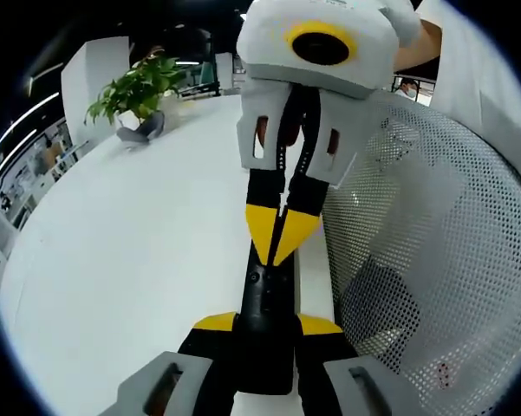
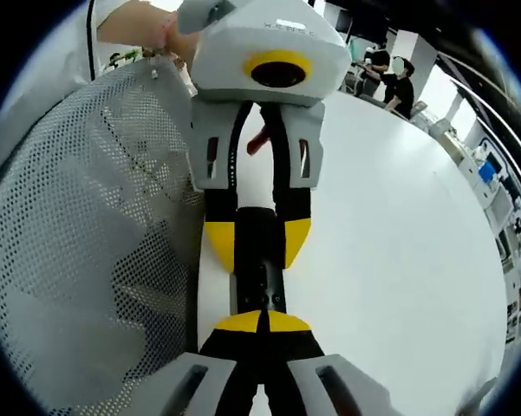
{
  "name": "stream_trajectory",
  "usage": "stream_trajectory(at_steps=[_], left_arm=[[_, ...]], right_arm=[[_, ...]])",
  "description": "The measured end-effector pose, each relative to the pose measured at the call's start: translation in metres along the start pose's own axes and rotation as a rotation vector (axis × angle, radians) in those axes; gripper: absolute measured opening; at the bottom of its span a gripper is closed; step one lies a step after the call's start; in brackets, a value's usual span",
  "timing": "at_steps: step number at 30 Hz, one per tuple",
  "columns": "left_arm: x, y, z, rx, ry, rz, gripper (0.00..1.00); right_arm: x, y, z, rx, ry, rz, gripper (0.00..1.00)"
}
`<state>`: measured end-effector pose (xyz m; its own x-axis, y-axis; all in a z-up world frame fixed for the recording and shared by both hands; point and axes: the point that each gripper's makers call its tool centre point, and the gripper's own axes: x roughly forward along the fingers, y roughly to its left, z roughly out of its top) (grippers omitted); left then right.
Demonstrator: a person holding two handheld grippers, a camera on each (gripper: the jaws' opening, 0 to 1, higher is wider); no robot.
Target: Press the specified remote control buttons in sequence, fully releasing each button before pressing the next.
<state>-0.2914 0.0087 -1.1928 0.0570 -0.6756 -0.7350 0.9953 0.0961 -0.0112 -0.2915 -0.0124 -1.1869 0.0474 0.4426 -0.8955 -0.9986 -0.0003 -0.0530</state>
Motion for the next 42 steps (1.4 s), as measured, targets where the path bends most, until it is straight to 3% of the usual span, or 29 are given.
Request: stream_trajectory(at_steps=[3, 8, 12, 17, 21, 25, 30, 36, 39, 42], left_arm=[[0.0, 0.0, 0.0, 0.001, 0.001, 0.0, 0.24], [0.0, 0.0, -0.001, -0.006, -0.003, 0.003, 0.24], [0.001, 0.001, -0.001, -0.006, -0.001, 0.002, 0.24], [0.001, 0.001, -0.001, -0.012, -0.008, 0.001, 0.24], [0.001, 0.0, 0.0, -0.015, -0.01, 0.002, 0.24], [0.0, 0.0, 0.0, -0.018, -0.014, 0.004, 0.24], [0.001, -0.001, 0.001, -0.008, 0.009, 0.011, 0.24], [-0.001, 0.0, 0.0, -0.011, 0.001, 0.005, 0.24], [-0.001, 0.0, 0.0, -0.013, 0.002, -0.001, 0.24], [-0.001, 0.0, -0.001, 0.0, 0.008, -0.014, 0.24]], right_arm=[[-0.001, 0.001, -0.001, -0.011, -0.002, 0.002, 0.0], [-0.003, 0.0, -0.002, 0.055, -0.103, -0.003, 0.0], [-0.005, 0.0, -0.002, 0.076, -0.13, 0.011, 0.0], [-0.009, -0.001, -0.013, 0.065, -0.081, 0.01, 0.0], [-0.009, 0.0, -0.013, 0.088, -0.092, 0.01, 0.0], [-0.007, 0.0, -0.011, 0.092, -0.056, 0.003, 0.0], [-0.005, 0.001, -0.012, 0.018, 0.025, -0.042, 0.0], [-0.008, -0.002, -0.012, 0.153, -0.094, -0.036, 0.0], [-0.01, -0.002, -0.012, 0.124, -0.158, -0.021, 0.0], [-0.012, -0.003, -0.015, 0.19, -0.16, -0.014, 0.0]])
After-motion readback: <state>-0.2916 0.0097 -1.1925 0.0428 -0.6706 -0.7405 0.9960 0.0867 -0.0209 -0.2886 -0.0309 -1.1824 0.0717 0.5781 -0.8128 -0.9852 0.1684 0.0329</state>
